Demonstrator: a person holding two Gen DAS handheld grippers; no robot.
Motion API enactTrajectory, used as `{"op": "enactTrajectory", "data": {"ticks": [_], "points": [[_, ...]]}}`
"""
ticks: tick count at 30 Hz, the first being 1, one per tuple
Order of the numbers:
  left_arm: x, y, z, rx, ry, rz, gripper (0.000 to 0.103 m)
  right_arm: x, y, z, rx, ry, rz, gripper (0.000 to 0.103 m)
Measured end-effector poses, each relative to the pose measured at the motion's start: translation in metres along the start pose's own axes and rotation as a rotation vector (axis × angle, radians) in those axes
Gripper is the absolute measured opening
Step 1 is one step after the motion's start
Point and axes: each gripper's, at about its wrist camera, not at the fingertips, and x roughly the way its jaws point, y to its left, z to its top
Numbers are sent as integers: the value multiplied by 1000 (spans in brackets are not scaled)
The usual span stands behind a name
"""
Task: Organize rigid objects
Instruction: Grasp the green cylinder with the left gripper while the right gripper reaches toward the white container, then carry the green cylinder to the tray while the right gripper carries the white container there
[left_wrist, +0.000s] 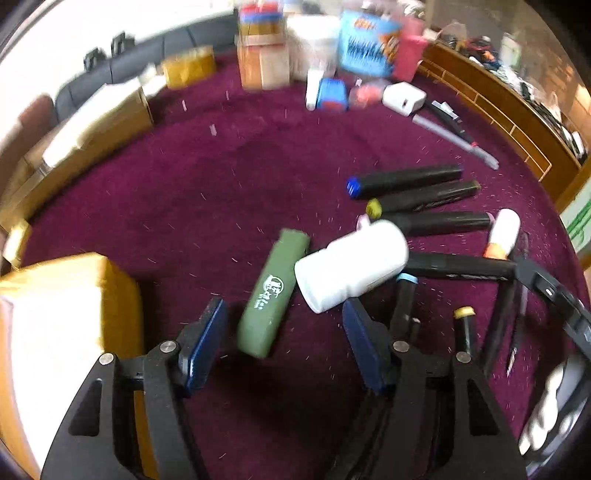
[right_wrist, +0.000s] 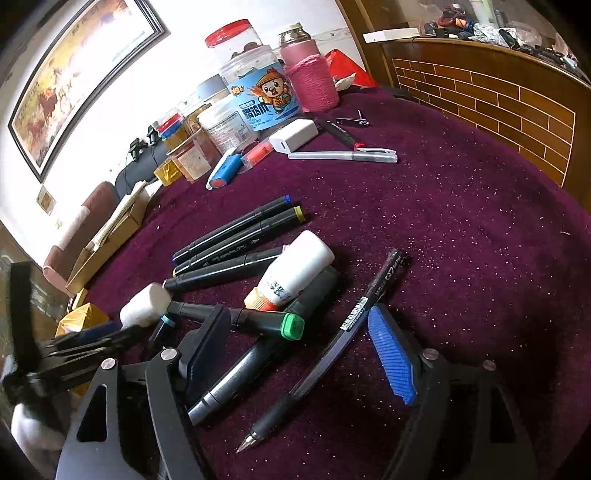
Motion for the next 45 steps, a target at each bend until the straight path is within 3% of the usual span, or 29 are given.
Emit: {"op": "enactTrajectory", "data": {"ticks": [1,2,3,5,10,14,16,18,20,21,22,25,32,35,38,42,45], "points": [[-2,-2,1,6,-22,1,61,0,0,0,-1,0,-1,72],[-5,-5,-1,21,-25,-5,50,0,0,0,-1,0,-2,72],[-9,-6,-3,24,-31,-22,25,0,0,0,-1,-1,-2,72],[-14,-5,-9,23,-28,-69,20,0,1,0,-4,-1,-6,73],[-30,-5,-35,-14,-12,-151,19,0,3,0,-11,0,-9,74],[-38,-12,-42,-27,-23,-169,19,1,4,0,-13,1,-12,75],[-33,-16,-36,-26,-12,-139,25,1,4,0,-16,2,-13,75],[-24,-18,-30,-45,-23,-108,39,1,5,0,-14,2,-12,76],[-19,-27,-25,-14,-52,-68,38,1,4,0,-12,0,-8,76],[-19,-27,-26,-13,-61,-62,23,1,4,0,-11,0,-5,76],[-20,-26,-28,-26,-69,-77,16,1,4,1,-11,0,-4,76],[-32,-8,-39,-118,-84,-190,17,2,5,0,-13,1,-5,77],[-99,31,-79,-267,-239,-405,17,3,6,1,-23,4,-16,77],[-123,50,-95,-324,-298,-479,17,1,15,4,-62,44,-76,76],[-138,72,-113,-374,-347,-506,17,-14,34,10,-58,44,7,75],[-141,97,-129,-441,-369,-527,17,-6,87,19,-172,108,62,73],[-145,113,-139,-472,-378,-520,17,15,120,19,-251,157,42,56]]}}
